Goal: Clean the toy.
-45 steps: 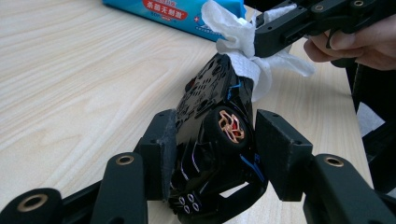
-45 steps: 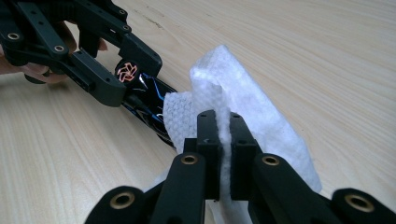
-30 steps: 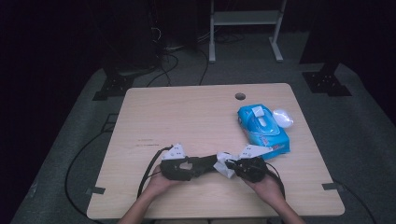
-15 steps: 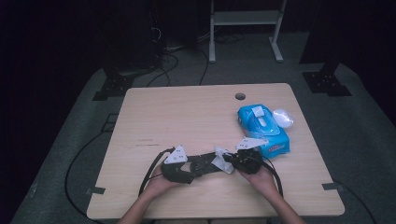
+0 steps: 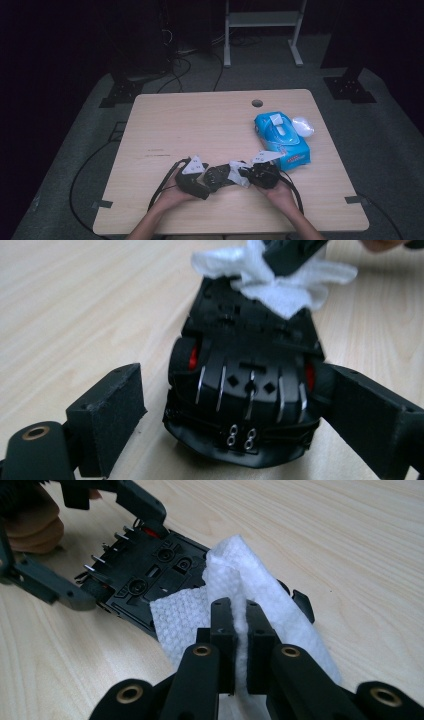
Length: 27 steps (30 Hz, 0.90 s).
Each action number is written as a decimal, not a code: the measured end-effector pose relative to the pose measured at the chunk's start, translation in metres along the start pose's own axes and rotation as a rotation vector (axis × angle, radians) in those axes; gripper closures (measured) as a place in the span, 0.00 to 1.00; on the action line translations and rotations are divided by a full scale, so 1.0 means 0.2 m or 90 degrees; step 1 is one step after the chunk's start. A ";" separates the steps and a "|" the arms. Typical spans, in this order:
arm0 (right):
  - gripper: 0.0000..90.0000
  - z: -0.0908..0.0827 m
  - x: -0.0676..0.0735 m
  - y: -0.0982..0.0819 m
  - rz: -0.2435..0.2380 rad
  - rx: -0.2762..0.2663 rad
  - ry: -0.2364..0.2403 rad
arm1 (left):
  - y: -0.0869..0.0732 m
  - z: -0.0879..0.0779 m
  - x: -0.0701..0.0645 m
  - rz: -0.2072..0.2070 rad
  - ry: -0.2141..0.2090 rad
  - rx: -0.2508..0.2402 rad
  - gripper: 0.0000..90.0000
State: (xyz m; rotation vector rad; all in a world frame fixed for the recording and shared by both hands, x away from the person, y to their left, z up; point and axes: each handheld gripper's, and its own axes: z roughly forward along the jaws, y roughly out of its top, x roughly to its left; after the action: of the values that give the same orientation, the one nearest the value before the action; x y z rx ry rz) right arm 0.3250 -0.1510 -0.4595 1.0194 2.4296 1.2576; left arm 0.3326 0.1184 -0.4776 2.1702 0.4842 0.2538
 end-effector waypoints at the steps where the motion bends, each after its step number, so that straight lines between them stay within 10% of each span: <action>1: 0.95 0.00 0.00 0.00 0.001 -0.001 0.000 | 0.00 0.01 0.00 0.006 0.000 0.005 0.12; 8: 0.95 0.01 0.03 0.01 0.003 -0.008 0.014 | 0.00 0.01 -0.02 0.040 -0.008 0.013 0.26; 15: 0.95 0.12 0.24 0.08 -0.037 -0.021 0.118 | 0.01 0.01 -0.04 0.045 -0.006 0.017 0.27; 18: 0.95 0.12 0.24 0.09 -0.050 -0.017 0.102 | 0.01 0.00 -0.03 0.042 -0.008 0.009 0.27; 24: 0.95 0.03 0.01 0.04 -0.006 0.003 -0.019 | 0.01 0.00 -0.03 0.042 -0.009 0.008 0.27; 27: 0.95 0.00 -0.03 0.01 0.024 0.003 -0.007 | 0.01 0.00 -0.03 0.042 -0.008 0.009 0.27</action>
State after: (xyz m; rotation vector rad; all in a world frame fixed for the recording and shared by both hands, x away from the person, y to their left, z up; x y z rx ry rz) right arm 0.3308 -0.1540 -0.4592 1.0754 2.4176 1.2549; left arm 0.3283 0.1148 -0.4763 2.2027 0.4077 0.2732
